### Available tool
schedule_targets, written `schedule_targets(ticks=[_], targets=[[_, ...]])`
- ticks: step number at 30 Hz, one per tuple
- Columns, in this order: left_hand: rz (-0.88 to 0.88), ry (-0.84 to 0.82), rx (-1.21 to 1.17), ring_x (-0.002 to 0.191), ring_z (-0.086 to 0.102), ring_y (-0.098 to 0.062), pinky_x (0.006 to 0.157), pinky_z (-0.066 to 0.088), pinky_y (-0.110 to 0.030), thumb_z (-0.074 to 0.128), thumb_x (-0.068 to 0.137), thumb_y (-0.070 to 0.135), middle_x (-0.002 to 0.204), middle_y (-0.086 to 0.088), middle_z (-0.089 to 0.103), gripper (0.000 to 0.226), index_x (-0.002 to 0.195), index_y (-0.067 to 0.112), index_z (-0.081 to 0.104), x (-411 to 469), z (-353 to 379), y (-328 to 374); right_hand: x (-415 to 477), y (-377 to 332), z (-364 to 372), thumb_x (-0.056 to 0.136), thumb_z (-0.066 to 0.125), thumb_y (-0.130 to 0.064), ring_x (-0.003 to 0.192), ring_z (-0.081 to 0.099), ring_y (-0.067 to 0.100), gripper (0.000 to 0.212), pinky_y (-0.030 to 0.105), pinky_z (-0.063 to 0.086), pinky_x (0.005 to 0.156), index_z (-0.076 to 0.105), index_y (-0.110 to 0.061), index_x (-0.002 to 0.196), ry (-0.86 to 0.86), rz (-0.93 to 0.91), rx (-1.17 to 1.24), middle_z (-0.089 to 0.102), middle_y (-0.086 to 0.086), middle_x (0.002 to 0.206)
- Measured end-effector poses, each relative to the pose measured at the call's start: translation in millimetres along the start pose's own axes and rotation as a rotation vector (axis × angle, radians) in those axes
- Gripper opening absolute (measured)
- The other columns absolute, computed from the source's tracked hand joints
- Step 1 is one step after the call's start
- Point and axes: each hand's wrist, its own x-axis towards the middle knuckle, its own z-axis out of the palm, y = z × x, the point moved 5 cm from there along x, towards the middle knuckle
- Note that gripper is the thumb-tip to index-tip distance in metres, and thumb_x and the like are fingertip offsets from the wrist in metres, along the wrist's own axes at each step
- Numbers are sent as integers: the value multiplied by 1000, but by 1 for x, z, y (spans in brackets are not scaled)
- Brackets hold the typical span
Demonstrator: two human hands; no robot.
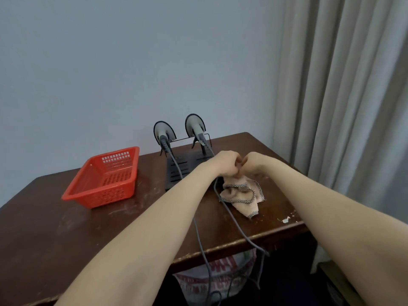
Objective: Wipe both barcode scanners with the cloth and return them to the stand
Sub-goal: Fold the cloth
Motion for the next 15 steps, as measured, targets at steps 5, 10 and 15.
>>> schedule_targets(ticks=[5,10,15], targets=[[-14,-57,61,122,50,-23,93,41,-27,58,90,17,136,-8,52,47,135,10,47,1,9,7,-12,17,13,78,73,-34,45,36,14,33,18,28,39,54,-6,79,-108,11,-7,45,3,57],[-45,-79,-170,108,58,-23,81,56,-34,62,86,26,130,-8,54,53,134,8,47,-6,1,-2,-3,17,10,82,70,-36,58,45,16,32,25,35,48,52,-10,79,-3,-6,209,50,4,71],[-75,-46,-465,106,60,-22,83,57,-41,70,81,38,118,-6,59,48,117,12,53,-3,-14,-7,-2,12,-15,85,67,-41,70,55,11,32,23,40,53,62,-11,94,46,-87,737,63,3,84]])
